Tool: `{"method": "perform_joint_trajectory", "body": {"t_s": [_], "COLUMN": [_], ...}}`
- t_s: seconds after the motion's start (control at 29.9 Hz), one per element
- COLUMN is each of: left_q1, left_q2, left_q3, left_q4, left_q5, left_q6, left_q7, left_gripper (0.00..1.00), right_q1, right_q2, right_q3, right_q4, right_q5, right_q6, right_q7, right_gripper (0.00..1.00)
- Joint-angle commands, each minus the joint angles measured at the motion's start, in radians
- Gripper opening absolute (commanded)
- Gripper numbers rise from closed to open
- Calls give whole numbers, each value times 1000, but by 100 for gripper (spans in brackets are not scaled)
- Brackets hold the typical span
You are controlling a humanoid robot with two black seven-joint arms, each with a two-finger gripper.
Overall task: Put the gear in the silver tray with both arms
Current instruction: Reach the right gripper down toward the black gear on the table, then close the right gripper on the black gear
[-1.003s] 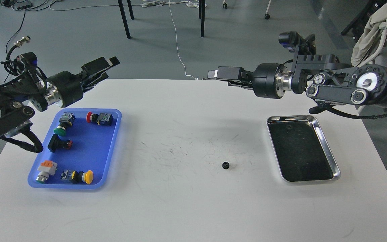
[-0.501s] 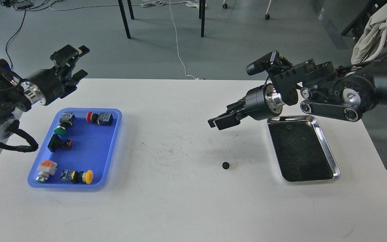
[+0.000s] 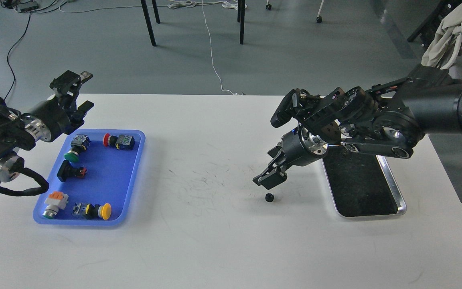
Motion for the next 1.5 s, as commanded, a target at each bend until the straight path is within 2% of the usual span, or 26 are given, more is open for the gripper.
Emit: {"method": "perform_joint_trajectory", "body": {"t_s": [0.0, 0.17, 0.57, 0.8, 0.94, 1.14, 1.47], "left_q1": [5, 5, 8, 14, 16, 16, 16], "left_q2": [-21, -52, -75, -78, -78, -79, -78], "left_q3": [0, 0, -18, -21, -23, -23, -32], "left_q4": [39, 85, 108, 122, 122, 123, 123], "left_q5": [-14, -14, -29, -32, -32, -32, -35], "left_q6": [-2, -6, -9, -12, -14, -14, -15], "left_q7": [0, 0, 0, 0, 0, 0, 0], "left_gripper": [97, 97, 97, 97, 97, 97, 97], "right_q1": [-4, -15, -47, -85, -102, -110, -107], "right_q2": [13, 29, 138, 143, 143, 143, 143], "right_q3": [-29, -37, -118, -121, -132, -139, -138], "right_q4": [0, -3, -27, -67, -88, -101, -111], "right_q5": [-15, -26, -36, -41, -73, -75, -72], "right_q6": [0, 0, 0, 1, 1, 1, 1], "right_q7": [0, 0, 0, 0, 0, 0, 0], "right_gripper": [94, 91, 88, 84, 73, 60, 59]}}
